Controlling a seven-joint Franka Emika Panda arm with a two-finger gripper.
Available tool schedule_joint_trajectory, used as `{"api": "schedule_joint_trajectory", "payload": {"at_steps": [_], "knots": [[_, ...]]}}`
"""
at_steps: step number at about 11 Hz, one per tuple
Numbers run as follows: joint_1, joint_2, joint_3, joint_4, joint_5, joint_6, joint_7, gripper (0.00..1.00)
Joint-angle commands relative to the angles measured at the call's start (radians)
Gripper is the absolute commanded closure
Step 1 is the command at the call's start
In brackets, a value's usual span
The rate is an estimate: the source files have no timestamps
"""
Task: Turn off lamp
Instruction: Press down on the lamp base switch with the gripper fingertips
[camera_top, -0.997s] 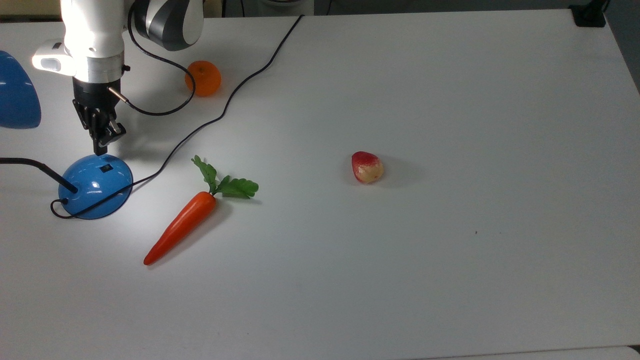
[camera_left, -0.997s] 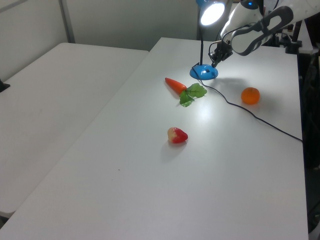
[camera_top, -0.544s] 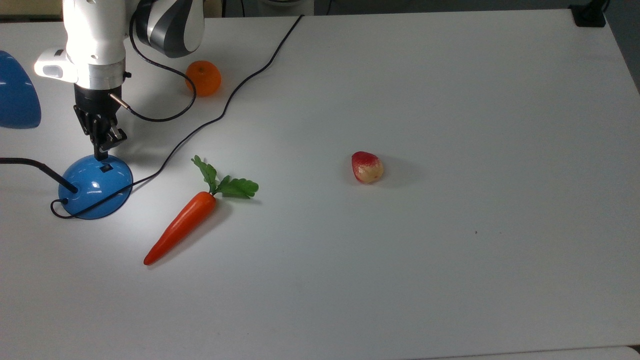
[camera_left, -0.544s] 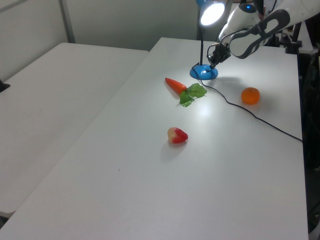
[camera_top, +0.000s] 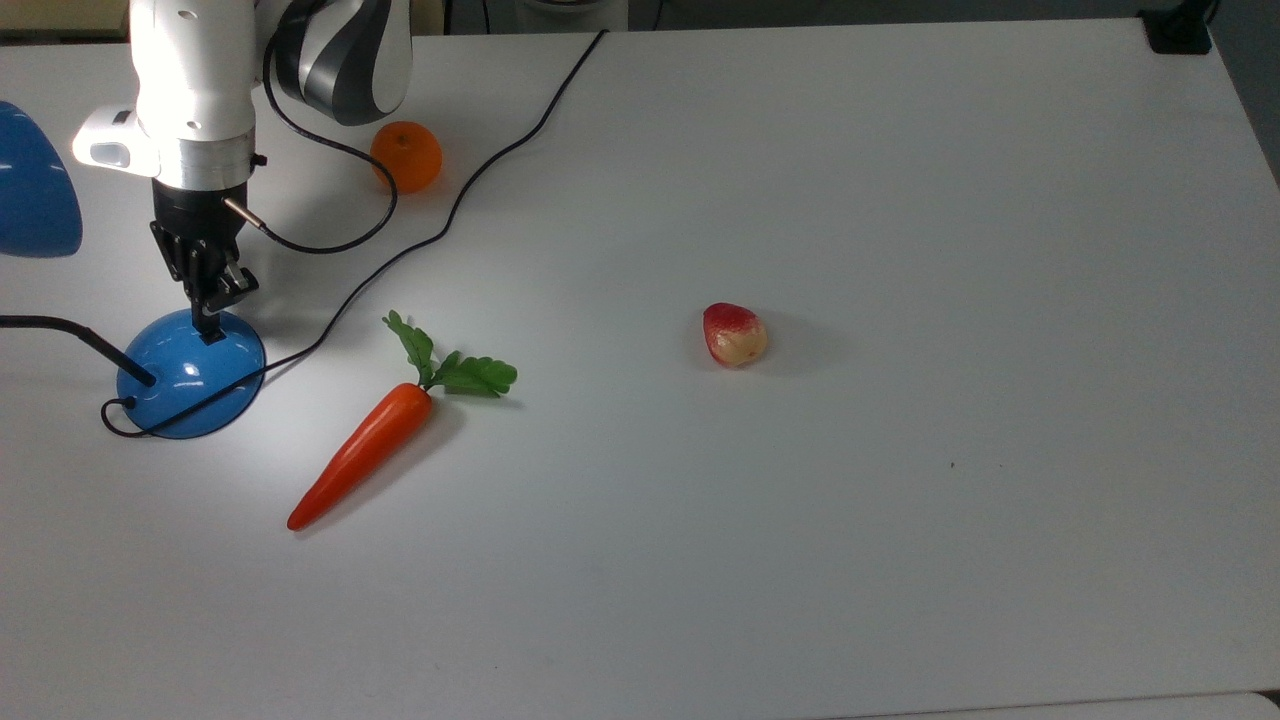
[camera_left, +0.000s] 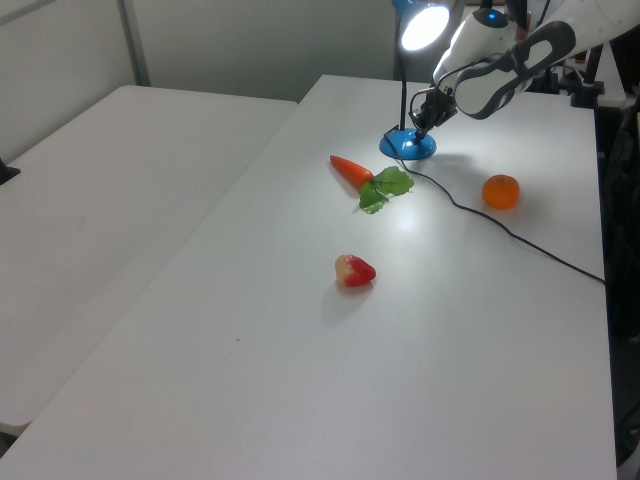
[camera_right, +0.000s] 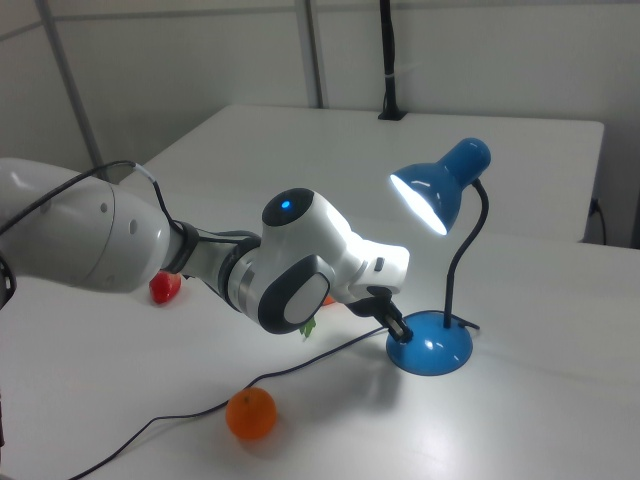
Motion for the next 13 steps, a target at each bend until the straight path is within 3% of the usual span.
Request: {"api": "schedule_joint_trajectory", "payload": {"at_steps": [1, 13], "knots": [[0.012, 0.015, -0.004, 0.009, 0.015, 0.020, 0.011, 1.00], [0.021, 0.029, -0.004, -0.002, 0.011, 0.020, 0.008, 1.00]]}}
